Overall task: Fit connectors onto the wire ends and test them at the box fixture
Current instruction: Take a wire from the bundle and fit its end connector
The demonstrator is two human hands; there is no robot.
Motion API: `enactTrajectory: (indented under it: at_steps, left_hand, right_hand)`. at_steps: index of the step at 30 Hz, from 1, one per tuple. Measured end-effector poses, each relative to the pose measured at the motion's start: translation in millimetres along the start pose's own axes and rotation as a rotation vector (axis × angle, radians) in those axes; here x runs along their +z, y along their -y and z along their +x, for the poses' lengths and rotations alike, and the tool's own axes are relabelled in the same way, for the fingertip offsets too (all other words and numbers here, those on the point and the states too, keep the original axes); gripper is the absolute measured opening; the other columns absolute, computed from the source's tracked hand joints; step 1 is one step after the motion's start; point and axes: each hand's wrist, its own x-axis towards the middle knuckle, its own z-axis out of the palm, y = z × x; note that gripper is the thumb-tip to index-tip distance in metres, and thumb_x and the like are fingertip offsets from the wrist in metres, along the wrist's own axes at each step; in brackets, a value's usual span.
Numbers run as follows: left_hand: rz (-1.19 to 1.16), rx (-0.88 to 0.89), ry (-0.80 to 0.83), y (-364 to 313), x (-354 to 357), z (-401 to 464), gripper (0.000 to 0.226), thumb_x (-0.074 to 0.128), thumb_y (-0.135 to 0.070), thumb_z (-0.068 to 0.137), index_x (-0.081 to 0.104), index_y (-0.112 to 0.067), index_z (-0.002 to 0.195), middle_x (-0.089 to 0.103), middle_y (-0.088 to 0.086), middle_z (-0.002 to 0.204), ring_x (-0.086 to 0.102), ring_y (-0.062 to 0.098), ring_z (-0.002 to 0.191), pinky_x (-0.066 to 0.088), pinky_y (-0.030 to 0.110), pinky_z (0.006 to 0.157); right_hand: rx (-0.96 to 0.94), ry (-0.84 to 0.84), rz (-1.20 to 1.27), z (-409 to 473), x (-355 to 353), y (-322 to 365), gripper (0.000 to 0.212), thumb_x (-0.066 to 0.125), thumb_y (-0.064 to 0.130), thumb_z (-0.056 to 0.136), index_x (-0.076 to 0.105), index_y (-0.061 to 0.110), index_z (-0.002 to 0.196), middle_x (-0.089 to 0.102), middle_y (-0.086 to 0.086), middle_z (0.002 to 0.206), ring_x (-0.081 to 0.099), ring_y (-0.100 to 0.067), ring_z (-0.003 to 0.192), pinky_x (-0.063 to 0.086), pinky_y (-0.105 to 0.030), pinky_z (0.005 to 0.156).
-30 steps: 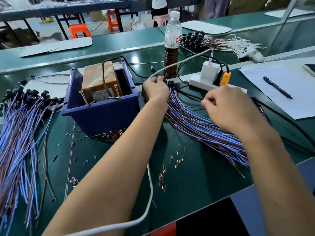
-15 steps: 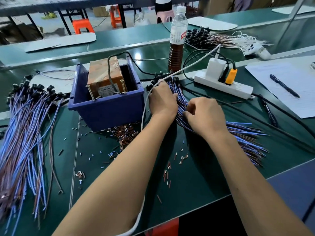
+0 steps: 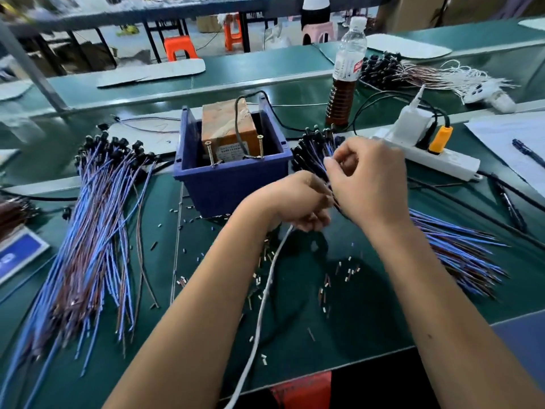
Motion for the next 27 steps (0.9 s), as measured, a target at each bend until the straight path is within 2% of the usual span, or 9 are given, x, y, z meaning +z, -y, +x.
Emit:
enactTrajectory:
  at_steps: [4, 9, 13, 15, 17, 18, 22, 25, 27]
  left_hand:
    - [-0.004, 0.003, -0.002, 30.2, -39.1, -52.7, 0.031, 0.041, 0.011, 0.094, 0.066, -0.006, 0.089, 0.073, 0.004, 0.071, 0.059, 0.01, 0.048, 0.047, 0.02, 0.044]
    - [-0.043, -0.117, -0.218, 79.2, -77.7, -107.9, 0.039, 0.034, 0.021, 0.084, 0.062, -0.005, 0.077, 0.065, -0.002, 0.05, 0.063, 0.01, 0.045, 0.05, 0.02, 0.044]
    - [0.062, -0.26, -0.461, 111.6, -111.5, -132.5, 0.038, 0.035, 0.013, 0.081, 0.065, -0.01, 0.075, 0.063, -0.003, 0.05, 0.058, 0.013, 0.044, 0.039, 0.017, 0.039]
    - [0.283, -0.347, -0.729, 125.5, -127.6, -126.2, 0.026, 0.051, 0.002, 0.084, 0.073, -0.012, 0.082, 0.069, 0.007, 0.067, 0.067, 0.021, 0.061, 0.046, 0.023, 0.051]
    - [0.545, -0.428, -1.022, 133.9, -138.3, -115.8, 0.022, 0.058, -0.011, 0.088, 0.074, -0.012, 0.103, 0.072, 0.018, 0.1, 0.069, 0.035, 0.097, 0.052, 0.036, 0.077]
    - [0.623, -0.457, -1.077, 136.7, -141.4, -109.5, 0.026, 0.058, -0.016, 0.09, 0.071, -0.011, 0.112, 0.07, 0.02, 0.112, 0.066, 0.039, 0.108, 0.052, 0.041, 0.086]
    - [0.796, -0.596, -0.957, 145.0, -154.6, -85.7, 0.043, 0.064, -0.03, 0.096, 0.059, -0.005, 0.131, 0.055, 0.023, 0.134, 0.057, 0.043, 0.123, 0.05, 0.046, 0.094]
    - [0.857, -0.652, -0.927, 147.7, -162.7, -77.3, 0.042, 0.061, -0.023, 0.097, 0.057, -0.003, 0.134, 0.037, 0.024, 0.146, 0.044, 0.043, 0.131, 0.048, 0.047, 0.098]
    - [0.868, -0.651, -0.913, 150.4, -165.9, -75.3, 0.039, 0.056, -0.016, 0.095, 0.058, -0.002, 0.131, 0.034, 0.025, 0.147, 0.04, 0.043, 0.132, 0.046, 0.046, 0.101]
  right_hand:
    - [-0.169, 0.087, 0.123, -16.5, 26.7, 53.3, 0.014, 0.074, 0.026, 0.089, 0.069, 0.019, 0.078, 0.065, 0.006, 0.065, 0.062, -0.021, 0.063, 0.053, -0.036, 0.065]
    - [-0.247, 0.349, 0.247, -44.7, 72.6, 112.0, 0.013, 0.074, 0.026, 0.089, 0.071, 0.018, 0.08, 0.071, 0.0, 0.072, 0.066, -0.025, 0.072, 0.055, -0.041, 0.071]
    - [-0.267, 0.545, 0.273, -57.9, 100.7, 145.8, 0.011, 0.072, 0.027, 0.089, 0.074, 0.018, 0.083, 0.072, -0.002, 0.078, 0.067, -0.027, 0.077, 0.057, -0.039, 0.072]
    - [-0.248, 0.67, 0.22, -60.5, 116.6, 158.6, 0.009, 0.068, 0.022, 0.09, 0.073, 0.016, 0.087, 0.073, -0.009, 0.087, 0.067, -0.033, 0.084, 0.056, -0.038, 0.076]
    - [-0.216, 0.813, 0.138, -63.3, 132.8, 168.6, 0.01, 0.064, 0.018, 0.09, 0.069, 0.012, 0.097, 0.072, -0.015, 0.098, 0.066, -0.039, 0.094, 0.051, -0.034, 0.074]
    - [-0.198, 0.874, 0.107, -65.3, 139.6, 171.5, 0.013, 0.063, 0.018, 0.091, 0.068, 0.01, 0.1, 0.071, -0.017, 0.102, 0.066, -0.039, 0.097, 0.047, -0.032, 0.072]
    - [-0.145, 0.962, 0.033, -74.0, 155.4, 176.7, 0.024, 0.061, 0.021, 0.094, 0.068, 0.006, 0.112, 0.067, -0.022, 0.112, 0.066, -0.041, 0.103, 0.042, -0.031, 0.073]
    - [-0.157, 0.958, -0.008, -77.9, 158.9, 178.4, 0.027, 0.06, 0.021, 0.096, 0.066, 0.006, 0.117, 0.066, -0.022, 0.118, 0.066, -0.042, 0.106, 0.043, -0.034, 0.075]
    - [-0.164, 0.957, -0.003, -77.3, 158.5, 178.5, 0.023, 0.06, 0.021, 0.095, 0.067, 0.008, 0.113, 0.068, -0.02, 0.114, 0.066, -0.041, 0.104, 0.044, -0.034, 0.074]
